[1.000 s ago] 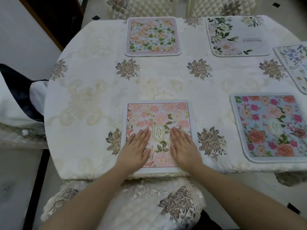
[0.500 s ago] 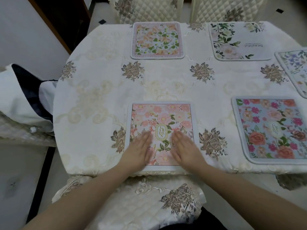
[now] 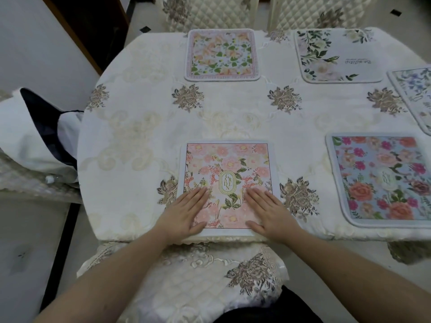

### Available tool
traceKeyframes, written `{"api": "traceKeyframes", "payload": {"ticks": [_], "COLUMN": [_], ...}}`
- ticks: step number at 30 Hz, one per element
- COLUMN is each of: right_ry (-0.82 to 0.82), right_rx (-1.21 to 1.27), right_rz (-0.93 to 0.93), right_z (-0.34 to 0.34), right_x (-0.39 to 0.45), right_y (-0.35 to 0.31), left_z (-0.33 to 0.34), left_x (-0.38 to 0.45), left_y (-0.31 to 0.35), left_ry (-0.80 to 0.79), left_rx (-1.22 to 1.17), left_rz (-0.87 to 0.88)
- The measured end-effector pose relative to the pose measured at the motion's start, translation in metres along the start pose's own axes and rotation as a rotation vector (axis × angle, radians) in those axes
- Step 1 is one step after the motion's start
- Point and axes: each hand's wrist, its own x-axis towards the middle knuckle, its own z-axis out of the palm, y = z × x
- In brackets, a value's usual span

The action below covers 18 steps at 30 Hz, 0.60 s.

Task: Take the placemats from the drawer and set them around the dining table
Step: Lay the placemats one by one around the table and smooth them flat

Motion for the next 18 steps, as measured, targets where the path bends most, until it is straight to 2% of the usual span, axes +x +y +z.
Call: {"api": "traceKeyframes", "payload": {"ticks": [9,18], "right_ry": [-0.045,-0.026], "right_rx": [0.025,0.003], "right_rz": [0.175,0.331], "right_z": [-0.002,-0.005], "right_x": [-0.018,-0.034], "right_y": [0.016,0.011], "left_z": [-0.009,-0.037], "left_x": [-0.042,-0.031], "left_y": [-0.040,-0.022], "left_ry": [-0.083,-0.113], "left_rx": [-0.042,0.074], "left_rz": [-0.110,-0.164]}}
